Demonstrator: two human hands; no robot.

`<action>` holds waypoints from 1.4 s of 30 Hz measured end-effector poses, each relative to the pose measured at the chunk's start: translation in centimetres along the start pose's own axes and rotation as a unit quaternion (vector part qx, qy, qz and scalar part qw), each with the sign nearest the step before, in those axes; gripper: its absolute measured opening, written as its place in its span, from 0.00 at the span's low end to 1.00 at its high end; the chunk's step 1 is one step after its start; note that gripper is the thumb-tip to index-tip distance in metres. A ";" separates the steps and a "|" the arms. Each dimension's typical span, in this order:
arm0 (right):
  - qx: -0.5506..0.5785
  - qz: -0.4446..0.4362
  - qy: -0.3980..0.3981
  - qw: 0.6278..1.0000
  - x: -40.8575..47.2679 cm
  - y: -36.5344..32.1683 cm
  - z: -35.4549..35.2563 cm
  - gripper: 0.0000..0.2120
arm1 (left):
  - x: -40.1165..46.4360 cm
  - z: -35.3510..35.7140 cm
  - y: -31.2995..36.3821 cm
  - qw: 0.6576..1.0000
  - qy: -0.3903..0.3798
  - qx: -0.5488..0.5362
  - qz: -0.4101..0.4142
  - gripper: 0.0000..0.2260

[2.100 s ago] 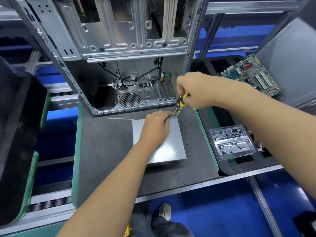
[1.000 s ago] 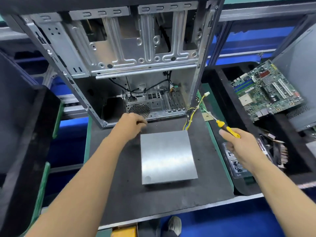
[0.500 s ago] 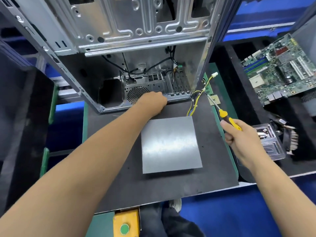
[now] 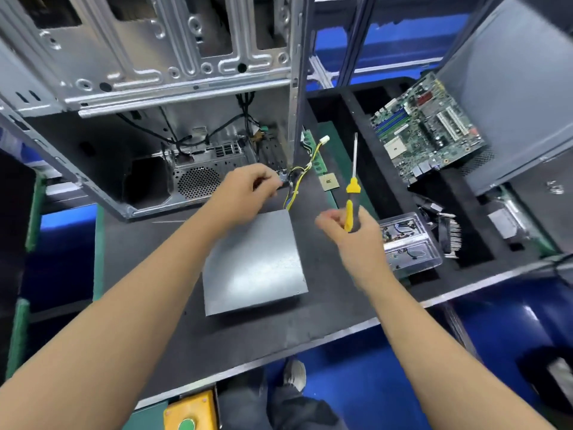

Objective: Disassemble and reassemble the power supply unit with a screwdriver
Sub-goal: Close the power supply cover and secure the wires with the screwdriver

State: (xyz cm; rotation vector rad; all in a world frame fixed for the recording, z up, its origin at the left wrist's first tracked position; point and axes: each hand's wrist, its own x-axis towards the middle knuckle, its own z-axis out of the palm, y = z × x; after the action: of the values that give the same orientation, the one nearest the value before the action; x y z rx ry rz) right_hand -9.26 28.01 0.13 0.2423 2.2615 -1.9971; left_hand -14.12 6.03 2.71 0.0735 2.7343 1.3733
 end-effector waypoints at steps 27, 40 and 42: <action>-0.462 -0.012 0.026 0.887 1.1 7.7 -12.7 0.08 | -5.6 3.5 1.0 0.980 0.173 -0.087 -0.051 0.11; -0.568 -0.171 0.074 0.801 -2.7 6.9 -4.0 0.16 | -12.6 -0.6 -9.1 0.913 0.351 0.122 -0.166 0.14; -0.595 -0.153 0.061 0.786 -2.8 7.2 -2.1 0.15 | -14.5 0.4 -11.2 0.906 0.271 0.199 -0.256 0.20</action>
State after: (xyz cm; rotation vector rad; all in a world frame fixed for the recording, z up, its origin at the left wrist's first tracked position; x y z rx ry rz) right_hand -5.08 30.85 -6.08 -0.1464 3.2364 -0.2533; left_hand 0.25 -1.47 -5.85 -1.0736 3.0646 0.7510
